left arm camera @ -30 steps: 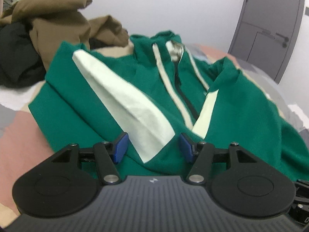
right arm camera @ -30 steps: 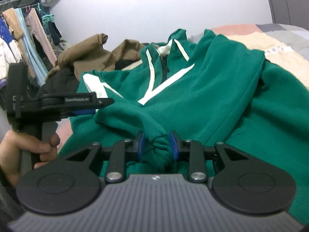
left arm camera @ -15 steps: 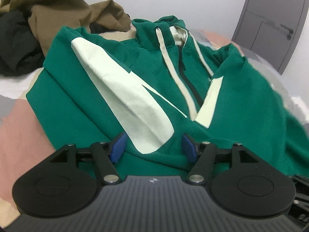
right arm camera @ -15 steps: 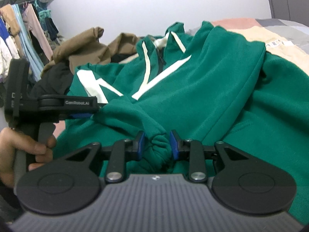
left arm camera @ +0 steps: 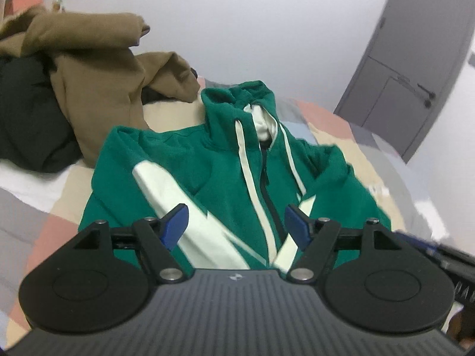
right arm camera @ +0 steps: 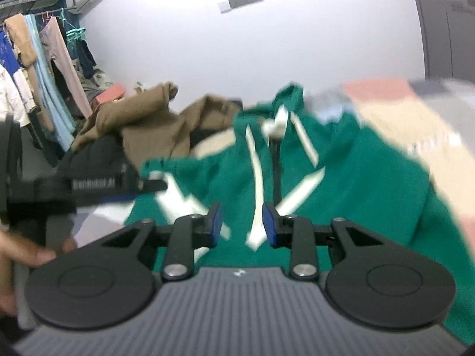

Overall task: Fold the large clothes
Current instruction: 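Grasp the sweatshirt hem with both tools and lift it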

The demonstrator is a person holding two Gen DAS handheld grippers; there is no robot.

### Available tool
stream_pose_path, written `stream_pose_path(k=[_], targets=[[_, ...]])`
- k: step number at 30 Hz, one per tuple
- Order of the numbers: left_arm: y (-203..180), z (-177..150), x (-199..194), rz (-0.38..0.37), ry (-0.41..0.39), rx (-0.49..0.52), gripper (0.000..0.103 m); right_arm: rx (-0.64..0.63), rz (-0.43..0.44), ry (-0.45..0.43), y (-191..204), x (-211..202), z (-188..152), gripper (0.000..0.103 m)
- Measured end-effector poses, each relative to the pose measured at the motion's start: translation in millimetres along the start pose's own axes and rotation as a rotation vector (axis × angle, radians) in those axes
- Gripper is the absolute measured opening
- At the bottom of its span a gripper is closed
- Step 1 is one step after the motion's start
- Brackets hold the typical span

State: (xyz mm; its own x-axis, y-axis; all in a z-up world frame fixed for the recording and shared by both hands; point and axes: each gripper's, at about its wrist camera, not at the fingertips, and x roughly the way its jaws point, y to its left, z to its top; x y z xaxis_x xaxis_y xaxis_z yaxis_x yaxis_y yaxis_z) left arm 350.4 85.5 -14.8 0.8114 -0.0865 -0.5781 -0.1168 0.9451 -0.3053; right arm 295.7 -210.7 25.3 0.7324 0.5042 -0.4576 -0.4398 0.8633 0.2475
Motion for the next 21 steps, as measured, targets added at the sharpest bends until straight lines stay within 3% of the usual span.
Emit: stream_pose_path(k=[4, 5, 6, 8, 14, 17, 21], targets=[[19, 37, 39, -0.012, -0.009, -0.045, 0.076, 0.020, -0.016, -0.032, -8, 29, 45, 0.034], [24, 46, 53, -0.007, -0.018, -0.050, 0.076, 0.031, -0.020, -0.036, -13, 42, 54, 0.044], [30, 54, 70, -0.001, -0.024, -0.059, 0.076, 0.042, -0.021, -0.043, -18, 57, 62, 0.060], [42, 75, 110, -0.004, -0.027, -0.091, 0.077, 0.064, -0.024, -0.056, -30, 92, 76, 0.072], [67, 136, 234, -0.001, -0.079, -0.162, 0.077, 0.166, -0.014, -0.050, -81, 231, 122, 0.071], [83, 156, 289, -0.009, -0.084, -0.225, 0.077, 0.158, -0.030, -0.039, -103, 298, 139, 0.071], [91, 174, 342, -0.018, -0.070, -0.235, 0.075, 0.130, -0.073, -0.014, -125, 365, 154, 0.071]])
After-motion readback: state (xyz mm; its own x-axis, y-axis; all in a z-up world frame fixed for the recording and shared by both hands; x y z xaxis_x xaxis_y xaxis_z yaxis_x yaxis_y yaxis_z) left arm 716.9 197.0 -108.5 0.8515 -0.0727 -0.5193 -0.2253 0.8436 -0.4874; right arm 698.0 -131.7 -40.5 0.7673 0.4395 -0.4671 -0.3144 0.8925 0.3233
